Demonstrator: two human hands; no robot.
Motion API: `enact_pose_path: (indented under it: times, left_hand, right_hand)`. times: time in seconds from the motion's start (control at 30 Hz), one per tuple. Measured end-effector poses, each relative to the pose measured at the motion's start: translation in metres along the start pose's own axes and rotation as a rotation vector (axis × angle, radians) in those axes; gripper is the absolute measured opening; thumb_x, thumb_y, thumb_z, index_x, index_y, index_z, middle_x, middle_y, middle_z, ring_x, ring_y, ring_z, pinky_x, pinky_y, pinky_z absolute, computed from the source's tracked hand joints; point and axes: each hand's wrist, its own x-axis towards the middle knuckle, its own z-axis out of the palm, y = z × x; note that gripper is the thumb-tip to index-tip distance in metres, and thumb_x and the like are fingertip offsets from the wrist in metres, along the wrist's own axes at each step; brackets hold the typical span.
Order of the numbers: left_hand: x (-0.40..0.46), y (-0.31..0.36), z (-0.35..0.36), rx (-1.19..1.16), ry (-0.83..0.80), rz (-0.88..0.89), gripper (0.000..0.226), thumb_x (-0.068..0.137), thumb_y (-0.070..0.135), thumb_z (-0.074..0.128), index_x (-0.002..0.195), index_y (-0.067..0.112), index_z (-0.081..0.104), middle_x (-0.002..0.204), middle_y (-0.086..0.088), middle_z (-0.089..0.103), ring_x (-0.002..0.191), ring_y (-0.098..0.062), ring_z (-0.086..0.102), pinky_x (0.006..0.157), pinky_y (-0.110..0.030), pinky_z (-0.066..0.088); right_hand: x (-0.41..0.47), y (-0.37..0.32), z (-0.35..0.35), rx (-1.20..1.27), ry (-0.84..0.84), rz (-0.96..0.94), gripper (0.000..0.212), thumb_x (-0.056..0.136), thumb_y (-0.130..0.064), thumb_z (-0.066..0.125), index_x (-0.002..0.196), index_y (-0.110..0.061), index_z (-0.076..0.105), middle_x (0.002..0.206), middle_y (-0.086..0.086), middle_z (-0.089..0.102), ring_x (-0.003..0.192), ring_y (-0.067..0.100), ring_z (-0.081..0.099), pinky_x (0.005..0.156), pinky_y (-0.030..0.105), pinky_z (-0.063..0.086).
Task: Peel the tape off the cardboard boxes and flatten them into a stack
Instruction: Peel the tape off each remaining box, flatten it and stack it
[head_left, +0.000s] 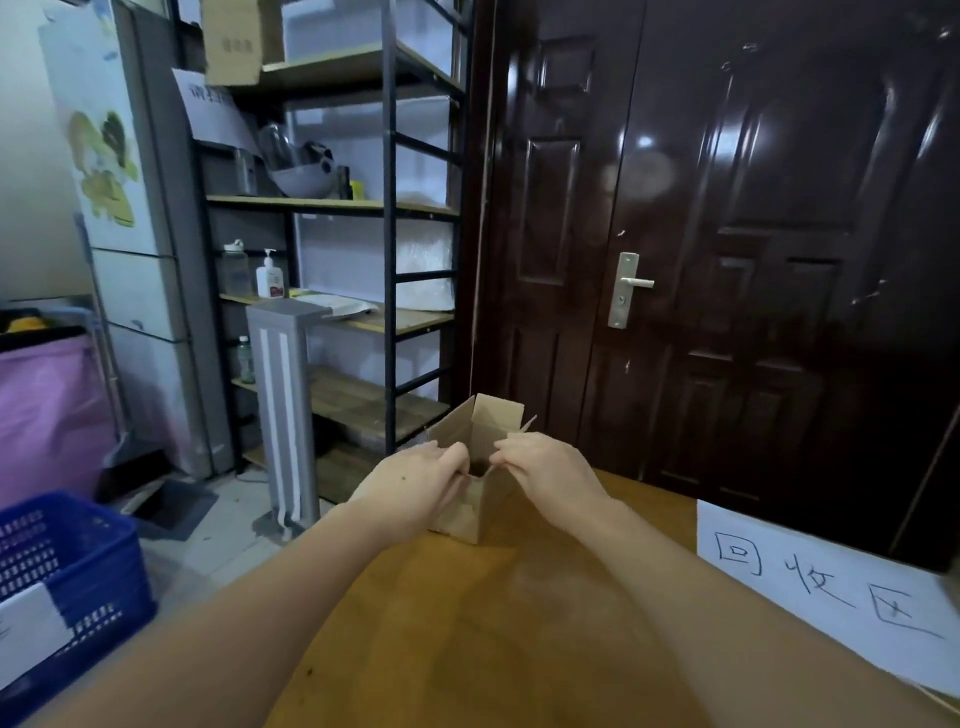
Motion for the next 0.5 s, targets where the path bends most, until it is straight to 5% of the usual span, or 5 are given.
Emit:
enact_pose_path:
  times: [0.17, 0.33, 0.43, 0.5]
  left_hand:
    - [-0.019, 0.071, -0.014, -0.092, -0.068, 0.010, 0.039, 0.106, 0.060, 0.024, 0.091, 0.032, 0.045, 0.076, 0.009, 0.057, 0.068, -0.010, 0.055, 0.065, -0.037, 0.050]
    - [-0.019, 0.127, -0.023, -0.137, -0.172, -0.030, 0.023, 0.101, 0.055, 0.041, 0.099, 0.035, 0.051, 0.089, 0.013, 0.063, 0.077, -0.010, 0.060, 0.067, -0.033, 0.052]
    - [-0.026, 0.152, -0.026, -0.040, -0.302, 0.034, 0.069, 0.091, 0.078, 0.036, 0.135, 0.028, 0.053, 0.131, 0.006, 0.062, 0.115, -0.016, 0.059, 0.103, -0.038, 0.048]
    - [-0.030, 0.166, -0.025, 0.044, -0.330, 0.082, 0.104, 0.082, 0.093, 0.025, 0.154, 0.021, 0.041, 0.161, 0.001, 0.039, 0.150, -0.021, 0.031, 0.127, -0.046, 0.015]
  right_hand:
    - [-0.076, 0.000, -0.039, 0.105, 0.002, 0.013, 0.027, 0.104, -0.007, 0.053, 0.119, -0.008, 0.076, 0.140, 0.008, 0.063, 0.140, 0.019, 0.050, 0.119, 0.029, 0.032]
    - [-0.148, -0.002, -0.069, 0.125, 0.065, 0.002, 0.033, 0.095, 0.008, 0.051, 0.111, -0.002, 0.077, 0.132, 0.012, 0.067, 0.134, 0.026, 0.057, 0.115, 0.037, 0.042]
    - [-0.183, -0.005, -0.084, 0.151, 0.152, 0.024, 0.031, 0.092, 0.006, 0.052, 0.106, -0.001, 0.078, 0.124, 0.012, 0.071, 0.128, 0.028, 0.061, 0.110, 0.040, 0.046]
    - [-0.203, -0.005, -0.092, 0.144, 0.156, 0.012, 0.032, 0.091, 0.006, 0.051, 0.105, -0.002, 0.078, 0.126, 0.011, 0.071, 0.128, 0.026, 0.061, 0.111, 0.038, 0.045]
